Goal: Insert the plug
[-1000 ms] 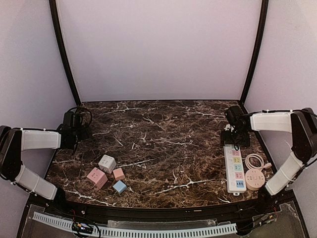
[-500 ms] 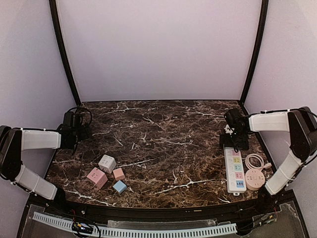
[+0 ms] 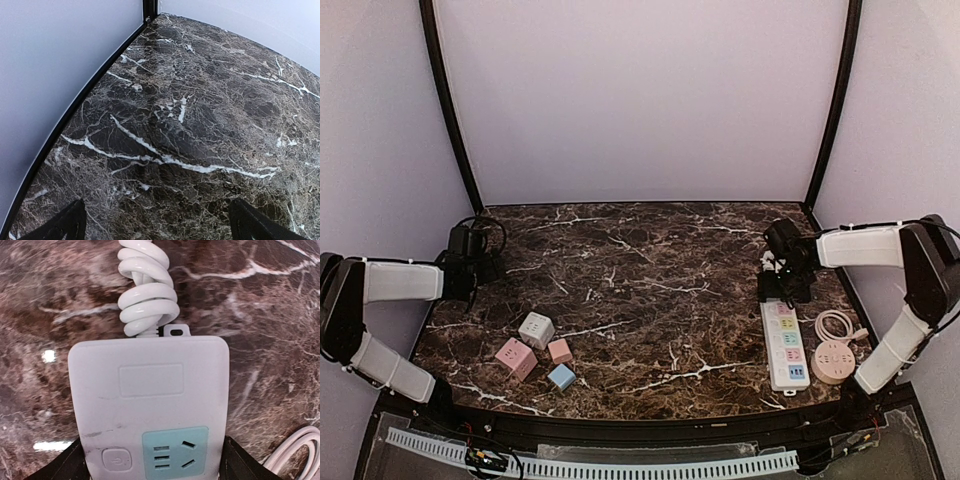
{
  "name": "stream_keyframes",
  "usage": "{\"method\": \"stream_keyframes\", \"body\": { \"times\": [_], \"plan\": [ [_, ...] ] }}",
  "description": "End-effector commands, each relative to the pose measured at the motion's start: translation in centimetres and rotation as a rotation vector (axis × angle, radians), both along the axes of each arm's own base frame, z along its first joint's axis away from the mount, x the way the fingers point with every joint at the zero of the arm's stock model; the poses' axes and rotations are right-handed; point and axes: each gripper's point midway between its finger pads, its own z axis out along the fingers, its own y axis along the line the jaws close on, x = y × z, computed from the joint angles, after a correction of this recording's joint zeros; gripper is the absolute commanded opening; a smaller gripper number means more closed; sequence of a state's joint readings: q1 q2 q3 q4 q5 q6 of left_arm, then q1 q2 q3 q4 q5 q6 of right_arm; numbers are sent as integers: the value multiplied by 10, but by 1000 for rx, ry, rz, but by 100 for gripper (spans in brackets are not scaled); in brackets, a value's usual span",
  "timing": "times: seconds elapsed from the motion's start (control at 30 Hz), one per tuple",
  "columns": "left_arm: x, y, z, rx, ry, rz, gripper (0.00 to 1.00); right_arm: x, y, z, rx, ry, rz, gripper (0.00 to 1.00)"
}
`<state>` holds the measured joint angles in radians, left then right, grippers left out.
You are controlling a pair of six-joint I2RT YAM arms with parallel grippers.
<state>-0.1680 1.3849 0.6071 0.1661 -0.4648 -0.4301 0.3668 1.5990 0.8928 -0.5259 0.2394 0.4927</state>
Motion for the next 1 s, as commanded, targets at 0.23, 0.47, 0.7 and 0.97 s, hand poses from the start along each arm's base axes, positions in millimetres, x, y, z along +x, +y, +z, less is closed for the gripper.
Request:
{"method": "stream_keyframes", "body": {
  "times": [0.23, 0.47, 0.7, 0.97],
  "plan": [
    [-9, -63, -18, -59, 151, -223, 100, 65, 123, 24, 147, -150, 118, 74],
    [-32, -110, -4, 25, 251, -387, 100, 98, 205, 23, 212, -157, 221, 75],
    [-61, -151, 0, -105, 261, -577, 100, 131, 246, 35, 288, -213, 219, 78],
    [-87, -165, 7, -43, 282, -618, 94, 129, 253, 68, 309, -258, 273, 99]
  ]
}}
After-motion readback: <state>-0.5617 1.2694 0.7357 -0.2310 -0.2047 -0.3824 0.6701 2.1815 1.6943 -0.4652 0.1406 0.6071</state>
